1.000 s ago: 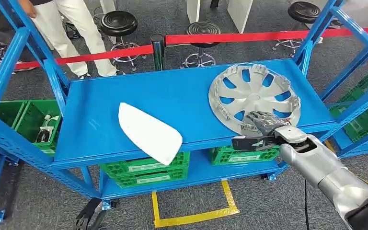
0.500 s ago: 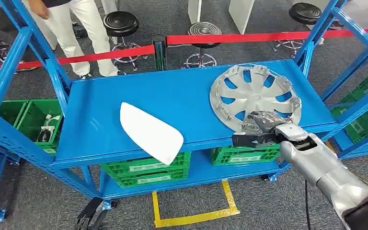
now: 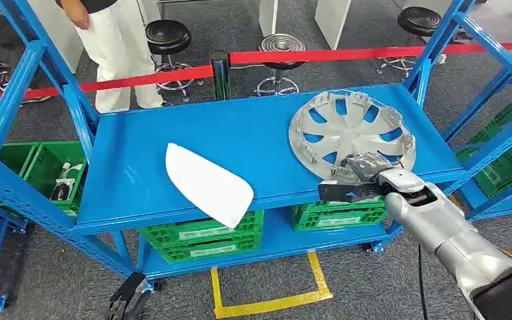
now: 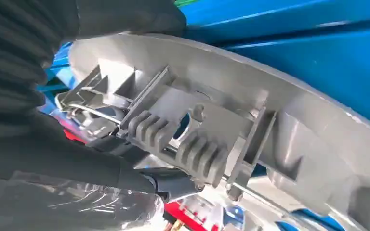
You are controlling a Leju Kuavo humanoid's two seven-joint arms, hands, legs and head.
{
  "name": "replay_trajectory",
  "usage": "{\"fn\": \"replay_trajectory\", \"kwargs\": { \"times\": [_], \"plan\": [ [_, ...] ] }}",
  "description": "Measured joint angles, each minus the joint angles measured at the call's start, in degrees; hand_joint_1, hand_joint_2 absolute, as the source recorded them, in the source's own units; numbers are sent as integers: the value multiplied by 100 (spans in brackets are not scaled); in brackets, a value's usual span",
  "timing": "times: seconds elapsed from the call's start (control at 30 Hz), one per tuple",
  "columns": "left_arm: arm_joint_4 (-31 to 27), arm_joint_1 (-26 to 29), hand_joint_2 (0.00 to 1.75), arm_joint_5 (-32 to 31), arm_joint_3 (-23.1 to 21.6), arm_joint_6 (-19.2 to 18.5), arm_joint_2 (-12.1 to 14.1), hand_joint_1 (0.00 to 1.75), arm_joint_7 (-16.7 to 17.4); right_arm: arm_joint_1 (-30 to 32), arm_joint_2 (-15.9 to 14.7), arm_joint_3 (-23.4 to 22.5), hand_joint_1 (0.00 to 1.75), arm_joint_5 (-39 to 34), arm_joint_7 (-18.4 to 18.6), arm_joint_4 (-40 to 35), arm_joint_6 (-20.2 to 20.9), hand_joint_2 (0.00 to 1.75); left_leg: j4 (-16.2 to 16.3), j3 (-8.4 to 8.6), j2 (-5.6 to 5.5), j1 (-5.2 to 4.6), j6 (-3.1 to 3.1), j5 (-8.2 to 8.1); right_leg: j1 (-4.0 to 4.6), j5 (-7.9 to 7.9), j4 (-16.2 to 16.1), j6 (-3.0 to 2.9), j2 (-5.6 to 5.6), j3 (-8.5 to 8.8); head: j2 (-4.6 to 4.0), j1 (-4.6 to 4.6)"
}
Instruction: Take the parts from the cabinet and place them on the table.
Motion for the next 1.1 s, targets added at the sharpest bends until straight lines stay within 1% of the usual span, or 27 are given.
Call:
{"fn": "replay_trajectory", "kwargs": {
  "times": [0.1,0.17,0.2,0.27,0.33,0.4,0.53,0.7,0.83,0.9,1.1],
  "plan": [
    [0,-10,0,-13,0,-5,-2,0,21,-42,100,-2,175,-52,11,-72,129,175,0,7,27,1,1,1,1,0,1,0,19,0,0,4],
    [-2,-45,0,-26,0,6,-15,0,63,-87,164,-4,175,-76,61,-114,181,175,0,9,31,1,1,0,1,0,1,0,22,0,0,-18],
    [-2,-49,0,-39,0,6,-24,0,57,-92,179,-4,175,-98,59,-114,171,175,0,9,25,1,1,0,1,0,1,-1,15,2,0,-13],
    [4,-24,0,-66,0,-13,-20,0,-20,-90,201,-11,175,-146,-56,-124,94,175,0,4,18,1,2,1,1,-1,2,-1,7,3,0,-7],
    [15,-28,0,-81,0,-13,-22,0,-20,-101,256,-13,175,-199,-72,-203,158,175,0,0,22,1,2,1,1,-1,3,-1,9,2,0,-7],
    [15,-52,0,-94,0,-4,-28,0,50,-129,365,-13,175,-273,7,-317,335,175,0,3,37,1,0,-1,1,-1,3,-1,19,1,0,-2],
    [13,-83,0,-116,0,-4,-48,0,76,-128,560,-2,175,-354,114,-581,468,175,0,3,39,1,-1,-5,1,-5,3,-4,20,-5,0,-13],
    [17,-79,0,-151,0,-15,-52,0,28,-121,641,-2,175,-485,96,-756,468,175,0,-3,27,1,-3,-8,1,-8,3,-4,15,-6,0,-11],
    [26,-75,0,-194,0,-44,-52,0,-57,-131,715,-4,175,-747,96,-1007,524,175,-1,-5,29,1,-6,-11,0,-11,3,-4,15,-7,0,-9],
    [26,-76,0,-203,0,-44,-55,0,-48,-149,763,-7,175,-819,138,-1141,551,175,-1,-5,30,1,-5,-11,0,-11,3,-5,15,-8,0,-13],
    [44,-19,0,-269,0,-101,-22,0,-203,-221,800,-155,175,-955,57,-1464,359,175,-1,-6,29,1,-5,-12,1,-14,3,-7,12,-8,0,-13]
  ]
}}
